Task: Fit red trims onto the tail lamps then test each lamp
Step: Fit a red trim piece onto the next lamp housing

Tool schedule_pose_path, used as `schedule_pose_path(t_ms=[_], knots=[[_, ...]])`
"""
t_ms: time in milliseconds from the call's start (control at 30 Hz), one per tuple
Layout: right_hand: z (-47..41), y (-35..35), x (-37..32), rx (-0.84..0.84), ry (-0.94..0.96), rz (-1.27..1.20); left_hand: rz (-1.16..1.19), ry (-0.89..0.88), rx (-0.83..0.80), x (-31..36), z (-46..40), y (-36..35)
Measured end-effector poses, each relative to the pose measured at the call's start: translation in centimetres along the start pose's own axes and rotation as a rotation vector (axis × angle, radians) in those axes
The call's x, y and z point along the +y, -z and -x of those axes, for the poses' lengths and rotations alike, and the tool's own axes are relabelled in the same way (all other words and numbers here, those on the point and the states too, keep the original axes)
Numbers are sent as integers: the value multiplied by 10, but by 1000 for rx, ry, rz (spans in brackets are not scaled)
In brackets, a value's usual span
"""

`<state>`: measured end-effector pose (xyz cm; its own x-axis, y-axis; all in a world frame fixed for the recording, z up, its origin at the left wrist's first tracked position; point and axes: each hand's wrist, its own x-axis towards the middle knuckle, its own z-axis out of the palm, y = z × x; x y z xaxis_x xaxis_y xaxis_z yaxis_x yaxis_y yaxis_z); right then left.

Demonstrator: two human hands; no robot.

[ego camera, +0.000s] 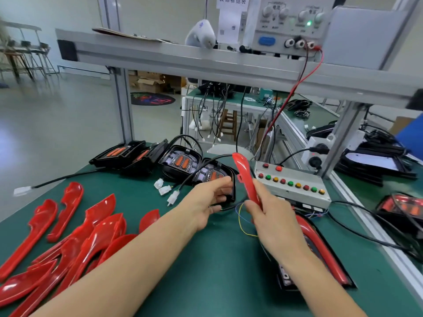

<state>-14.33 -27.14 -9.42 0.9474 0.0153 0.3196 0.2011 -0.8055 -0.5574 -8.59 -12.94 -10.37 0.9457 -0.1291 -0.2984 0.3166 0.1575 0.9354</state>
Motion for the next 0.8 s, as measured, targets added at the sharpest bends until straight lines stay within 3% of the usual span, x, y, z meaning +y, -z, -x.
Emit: schedule_pose_path(t_ms=[233, 433, 533, 600, 700, 800], knots=[[23, 35, 48, 56, -169, 151, -323, -160, 14, -30, -14, -37], [34, 30, 67, 26, -217, 143, -599, -170, 24, -42, -30, -64], [37, 27, 74, 53, -223, 114, -982, -450, 181, -43, -33, -75], [39, 25, 77, 86, -221, 98, -1038, -596, 154, -45, -34, -82], [41, 23, 81, 133, -205, 92, -1078, -395, -2, -48, -40, -91], [44, 20, 86, 163, -185, 90, -1128, -236, -33, -47, -46, -94]])
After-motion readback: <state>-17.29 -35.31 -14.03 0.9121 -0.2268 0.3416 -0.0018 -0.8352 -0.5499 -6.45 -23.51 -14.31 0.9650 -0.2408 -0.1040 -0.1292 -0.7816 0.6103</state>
